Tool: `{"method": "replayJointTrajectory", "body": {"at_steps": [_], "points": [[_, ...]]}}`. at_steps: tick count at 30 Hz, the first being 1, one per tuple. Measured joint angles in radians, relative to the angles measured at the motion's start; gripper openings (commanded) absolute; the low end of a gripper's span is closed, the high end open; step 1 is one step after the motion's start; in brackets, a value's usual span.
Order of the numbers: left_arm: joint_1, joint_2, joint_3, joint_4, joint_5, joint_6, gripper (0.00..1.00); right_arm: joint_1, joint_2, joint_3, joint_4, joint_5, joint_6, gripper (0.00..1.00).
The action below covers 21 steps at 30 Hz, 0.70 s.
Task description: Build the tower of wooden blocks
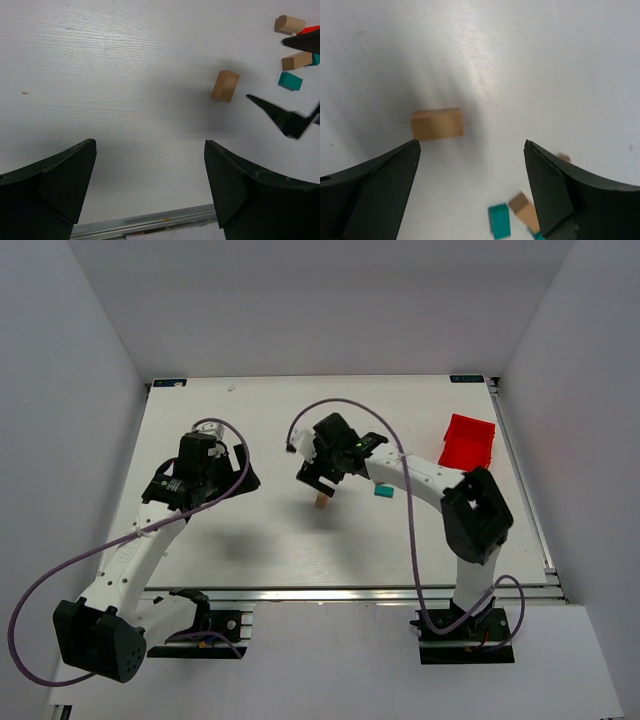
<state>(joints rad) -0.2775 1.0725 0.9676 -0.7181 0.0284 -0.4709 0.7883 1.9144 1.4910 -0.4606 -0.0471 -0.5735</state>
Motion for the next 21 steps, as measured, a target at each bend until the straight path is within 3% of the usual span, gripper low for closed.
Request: {"method": "replayJointTrajectory", "body": {"at_steps": [5, 9, 21], "points": [[0.000, 0.018, 0.000, 0.028, 0.018, -0.008, 0.98, -0.054, -0.202, -0.140, 0.073, 0.159, 0.319, 0.89], [-0.007, 0.069, 0.009, 0.056, 0.032, -0.009, 0.98, -0.114, -0.323, -0.304, 0.071, 0.252, 0.474, 0.89], [-0.013, 0.198, 0.023, 0.109, 0.087, -0.014, 0.98, -0.225, -0.236, -0.337, 0.066, 0.285, 0.627, 0.89]]}}
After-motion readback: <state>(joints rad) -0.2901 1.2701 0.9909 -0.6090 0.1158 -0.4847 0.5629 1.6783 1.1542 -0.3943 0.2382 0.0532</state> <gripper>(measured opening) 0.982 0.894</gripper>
